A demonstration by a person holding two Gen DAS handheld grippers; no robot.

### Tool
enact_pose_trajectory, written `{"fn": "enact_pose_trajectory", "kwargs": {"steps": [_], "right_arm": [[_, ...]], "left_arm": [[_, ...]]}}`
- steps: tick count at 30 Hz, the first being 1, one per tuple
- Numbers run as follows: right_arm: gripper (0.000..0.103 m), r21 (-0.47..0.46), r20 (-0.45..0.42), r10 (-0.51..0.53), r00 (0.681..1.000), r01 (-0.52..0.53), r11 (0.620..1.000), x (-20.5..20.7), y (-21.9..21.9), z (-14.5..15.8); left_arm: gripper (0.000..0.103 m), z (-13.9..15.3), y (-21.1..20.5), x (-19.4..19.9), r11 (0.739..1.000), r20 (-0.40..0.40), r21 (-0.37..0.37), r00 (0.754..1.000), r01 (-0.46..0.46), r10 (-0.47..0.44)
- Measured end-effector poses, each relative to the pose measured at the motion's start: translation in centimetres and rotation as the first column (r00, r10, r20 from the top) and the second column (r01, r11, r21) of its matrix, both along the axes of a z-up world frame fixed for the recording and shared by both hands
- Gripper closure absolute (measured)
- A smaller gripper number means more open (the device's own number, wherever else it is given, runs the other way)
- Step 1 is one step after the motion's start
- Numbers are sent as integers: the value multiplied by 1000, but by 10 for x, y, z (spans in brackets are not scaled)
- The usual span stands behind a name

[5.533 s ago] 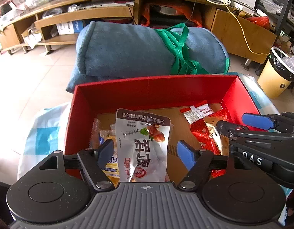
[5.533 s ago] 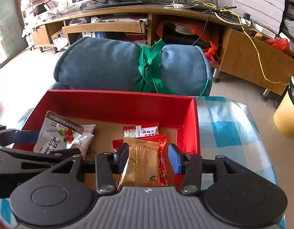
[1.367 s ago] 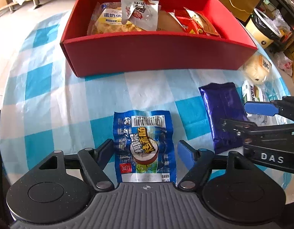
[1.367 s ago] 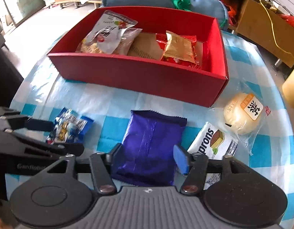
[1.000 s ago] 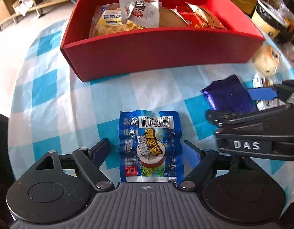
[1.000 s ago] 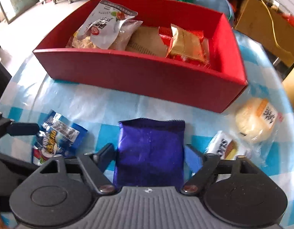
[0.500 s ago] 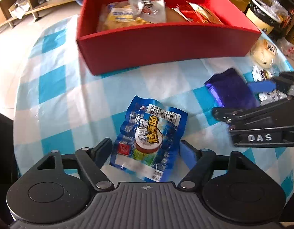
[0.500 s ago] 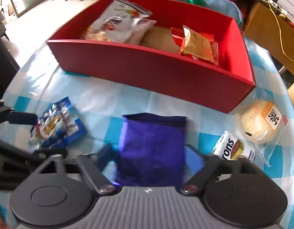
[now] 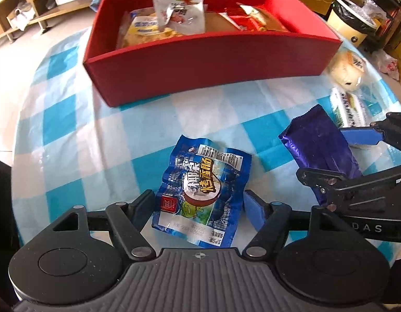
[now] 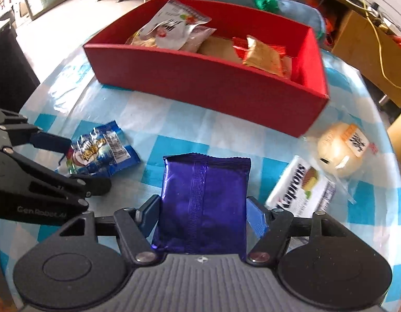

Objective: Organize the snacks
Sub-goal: 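Lift the blue sausage packet with the left tool while the right tool lifts the purple bag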

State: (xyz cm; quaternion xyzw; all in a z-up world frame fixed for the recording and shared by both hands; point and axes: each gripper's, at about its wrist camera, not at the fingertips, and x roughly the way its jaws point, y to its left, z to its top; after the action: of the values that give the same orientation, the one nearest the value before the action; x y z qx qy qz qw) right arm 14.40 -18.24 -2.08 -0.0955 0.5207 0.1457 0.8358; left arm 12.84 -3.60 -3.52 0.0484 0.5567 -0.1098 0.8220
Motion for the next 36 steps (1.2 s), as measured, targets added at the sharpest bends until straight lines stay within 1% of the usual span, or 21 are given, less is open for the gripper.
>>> {"fn": "enact_pose_trajectory", "kwargs": {"steps": [3,10,13,16,17,21,23,25,27,28,29,31,36], "right_arm": [[38,7,5,-12,1000,12,1000,-1,-4,3],[38,19,4,-22,1000,22,1000,-7,-9,6],[38,16,-13,-29,1000,29,999,-9,-12,5],[38,9,-31,-24,999,24,1000,-11,-11,0],[38,6,-37,-22,999,22,1000,-11,-11,-2],[38,13,-57,-34,998,35,999,-8,-15,-5],[38,11,-57,-43,997,43,999,-7,-17,-6],[38,21,-61,-52,997,53,998,-6,-20,-6],[38,22,-64,-51,997,53,998,-5,-20,-7],[38,20,-65,-49,997,50,999,-5,-19,-7],[38,16,-65,-45,997,46,999,-5,-19,-7],[38,13,-60,-50,997,50,999,-5,-20,-7],[38,16,-34,-59,998,60,998,-5,-20,0]], "left_arm": [[26,4,-6,2,1000,12,-3,1000,9,-9],[27,3,-15,2,1000,10,-14,1000,26,-26],[27,1,-21,4,999,8,-12,999,43,-43],[26,-4,-24,2,998,-8,6,998,57,-57],[24,-7,-25,2,998,-17,12,998,62,-62],[20,-12,-30,7,995,-9,41,996,89,-89],[14,-16,-31,13,994,-8,53,996,93,-93],[11,-18,-33,17,993,-6,60,995,99,-99],[13,-19,-34,19,993,-1,57,995,99,-100],[21,-18,-36,17,993,4,51,994,111,-111],[25,-16,-38,14,991,14,57,992,124,-125],[25,-16,-40,11,990,22,67,992,124,-126],[26,-15,-32,10,995,8,28,996,91,-91]]}}
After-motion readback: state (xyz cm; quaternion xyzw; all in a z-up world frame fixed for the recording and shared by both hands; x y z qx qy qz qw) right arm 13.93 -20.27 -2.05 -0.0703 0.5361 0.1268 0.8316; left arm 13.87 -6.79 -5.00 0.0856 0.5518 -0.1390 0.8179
